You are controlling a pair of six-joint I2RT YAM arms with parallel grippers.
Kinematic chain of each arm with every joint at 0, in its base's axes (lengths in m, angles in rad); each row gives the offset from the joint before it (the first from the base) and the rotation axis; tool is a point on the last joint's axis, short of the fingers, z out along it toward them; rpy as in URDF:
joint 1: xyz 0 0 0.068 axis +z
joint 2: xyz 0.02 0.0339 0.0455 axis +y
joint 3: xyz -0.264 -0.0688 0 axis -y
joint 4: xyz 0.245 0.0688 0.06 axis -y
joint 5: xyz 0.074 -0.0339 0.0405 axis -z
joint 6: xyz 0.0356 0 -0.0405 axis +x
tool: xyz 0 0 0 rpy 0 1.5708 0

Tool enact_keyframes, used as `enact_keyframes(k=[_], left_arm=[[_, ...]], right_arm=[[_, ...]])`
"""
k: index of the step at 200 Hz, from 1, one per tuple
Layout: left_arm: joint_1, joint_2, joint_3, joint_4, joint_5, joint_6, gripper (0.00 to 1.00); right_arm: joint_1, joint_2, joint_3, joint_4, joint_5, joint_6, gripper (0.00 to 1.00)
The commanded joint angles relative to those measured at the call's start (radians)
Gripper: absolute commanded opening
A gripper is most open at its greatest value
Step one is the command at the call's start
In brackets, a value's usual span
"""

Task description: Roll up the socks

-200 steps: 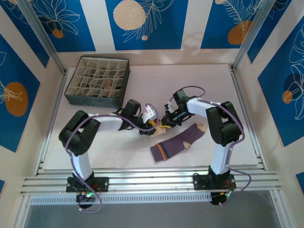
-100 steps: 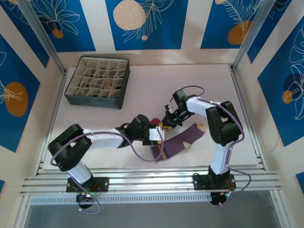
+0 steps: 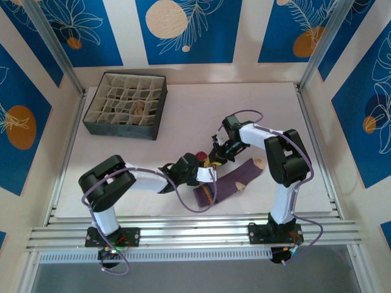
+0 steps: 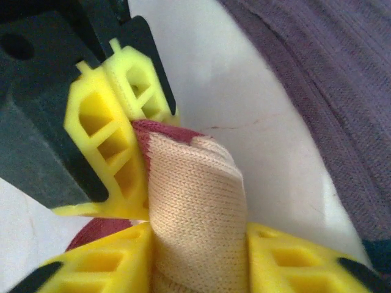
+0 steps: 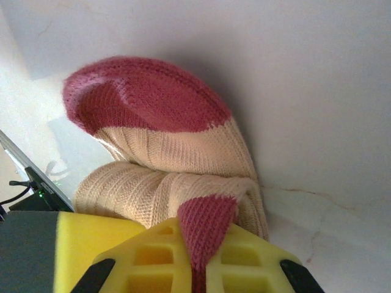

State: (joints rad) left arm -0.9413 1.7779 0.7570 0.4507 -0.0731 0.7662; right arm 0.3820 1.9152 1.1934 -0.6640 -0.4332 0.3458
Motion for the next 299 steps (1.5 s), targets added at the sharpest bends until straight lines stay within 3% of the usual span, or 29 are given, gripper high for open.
enact_keyframes(k=[1,12,20,40,69,91,143,191,259,299], left_arm=[[0.015,0.058,0.018,-0.079,-0.039,-0.016,0.12],[0.03,0.06,0.013,-0.084,-0.005,-0.041,0.02],[0.041,0.055,0.006,-0.083,0.033,-0.061,0.0],[0.064,0.033,-0.019,-0.068,0.128,-0.084,0.0],[0.066,0.013,-0.037,-0.058,0.185,-0.057,0.0],[0.067,0.002,-0.045,-0.045,0.212,-0.048,0.0],[0.067,-0.029,-0.056,-0.03,0.268,-0.06,0.0],[0.066,-0.09,-0.064,-0.078,0.28,-0.083,0.0],[0.067,-0.133,-0.053,-0.175,0.307,-0.308,0.0],[0.07,-0.094,0.013,-0.344,0.317,-0.492,0.0]], right_arm=[[-0.001,-0.019,-0.007,-0.087,-0.08,-0.021,0.07],[-0.015,-0.045,-0.013,-0.09,-0.099,-0.02,0.23],[-0.03,-0.069,-0.015,-0.097,-0.099,-0.02,0.33],[-0.074,-0.128,-0.002,-0.123,-0.063,-0.024,0.4],[-0.091,-0.138,0.087,-0.177,0.034,-0.041,0.38],[-0.055,-0.093,0.165,-0.181,0.038,-0.033,0.31],[0.05,0.184,0.336,-0.176,0.011,-0.032,0.16],[0.059,0.245,0.285,-0.171,0.076,-0.021,0.13],[0.002,0.219,0.177,-0.107,0.151,-0.024,0.12],[-0.029,0.195,0.132,-0.079,0.176,-0.025,0.11]])
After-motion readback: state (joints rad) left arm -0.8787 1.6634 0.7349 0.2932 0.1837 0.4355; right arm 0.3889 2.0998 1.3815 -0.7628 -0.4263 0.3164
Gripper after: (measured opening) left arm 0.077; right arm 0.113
